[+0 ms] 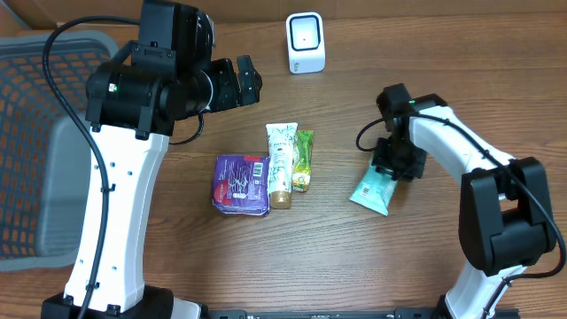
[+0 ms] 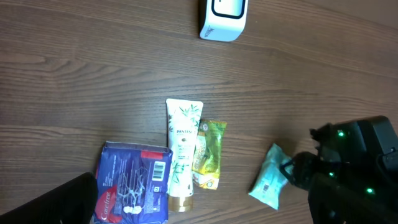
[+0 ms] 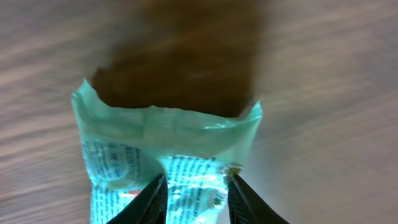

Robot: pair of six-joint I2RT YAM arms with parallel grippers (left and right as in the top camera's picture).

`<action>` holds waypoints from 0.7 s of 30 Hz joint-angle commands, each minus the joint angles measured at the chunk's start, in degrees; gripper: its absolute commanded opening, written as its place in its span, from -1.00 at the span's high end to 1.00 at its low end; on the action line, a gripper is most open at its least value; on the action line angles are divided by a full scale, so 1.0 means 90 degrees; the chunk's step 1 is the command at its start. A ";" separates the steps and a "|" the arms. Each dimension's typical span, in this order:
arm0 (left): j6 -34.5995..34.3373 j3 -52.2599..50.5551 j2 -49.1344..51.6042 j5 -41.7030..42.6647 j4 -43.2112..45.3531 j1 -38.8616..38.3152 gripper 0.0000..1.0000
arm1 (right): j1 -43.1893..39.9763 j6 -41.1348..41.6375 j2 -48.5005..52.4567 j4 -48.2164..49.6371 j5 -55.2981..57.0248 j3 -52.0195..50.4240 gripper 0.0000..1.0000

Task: Scan the item barcode
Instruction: 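Grasp the wipes pack with the right gripper and rotate it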

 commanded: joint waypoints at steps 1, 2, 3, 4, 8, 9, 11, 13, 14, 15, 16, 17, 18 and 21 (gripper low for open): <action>0.0121 -0.0022 -0.0039 0.0024 0.0000 0.0024 -0.99 | -0.0124 -0.0126 -0.0136 -0.0204 -0.0085 0.0517 0.29; 0.0119 -0.0022 -0.0039 0.0024 0.0000 0.0024 -0.99 | -0.0129 -0.0415 -0.0243 -0.0245 -0.0313 0.0641 0.28; 0.0119 -0.0022 -0.0039 0.0024 0.0000 0.0024 -0.99 | -0.0126 -0.0682 -0.0338 -0.0289 -0.0493 0.0738 0.27; 0.0119 -0.0022 -0.0039 0.0024 0.0000 0.0024 -0.99 | -0.0126 -0.1032 -0.0491 -0.0413 -0.0726 0.0879 0.28; 0.0121 -0.0022 -0.0039 0.0024 0.0000 0.0024 -0.99 | -0.0126 -0.1659 -0.0680 -0.0923 -0.1120 0.0899 0.35; 0.0121 -0.0022 -0.0039 0.0024 0.0000 0.0024 -0.99 | -0.0126 -0.1778 -0.0680 -0.1066 -0.1171 0.0874 0.35; 0.0119 -0.0022 -0.0039 0.0024 0.0000 0.0024 -0.99 | -0.0107 -0.1804 -0.0680 -0.1163 -0.1178 0.0770 0.35; 0.0121 -0.0022 -0.0039 0.0024 0.0000 0.0024 -0.99 | -0.0102 -0.1775 -0.0682 -0.1151 -0.1168 0.0627 0.35; 0.0121 -0.0022 -0.0039 0.0024 0.0000 0.0024 -0.99 | -0.0102 -0.1746 -0.0682 -0.1139 -0.1171 0.0549 0.35; 0.0121 -0.0022 -0.0039 0.0024 0.0000 0.0024 -0.99 | -0.0102 -0.1613 -0.0682 -0.1137 -0.1117 0.0457 0.35; 0.0119 -0.0022 -0.0039 0.0024 0.0000 0.0024 -0.99 | -0.0102 -0.1440 -0.0682 -0.1122 -0.0979 0.0379 0.35; 0.0119 -0.0022 -0.0039 0.0024 0.0000 0.0024 -0.99 | -0.0092 -0.1234 -0.0682 -0.1086 -0.0738 0.0267 0.35; 0.0119 -0.0022 -0.0039 0.0024 0.0000 0.0024 -0.99 | -0.0061 -0.1035 -0.0697 -0.1042 -0.0515 0.0146 0.35; 0.0119 -0.0022 -0.0039 0.0024 0.0000 0.0024 -0.99 | 0.0058 -0.0629 -0.0789 -0.0889 -0.0085 -0.0228 0.35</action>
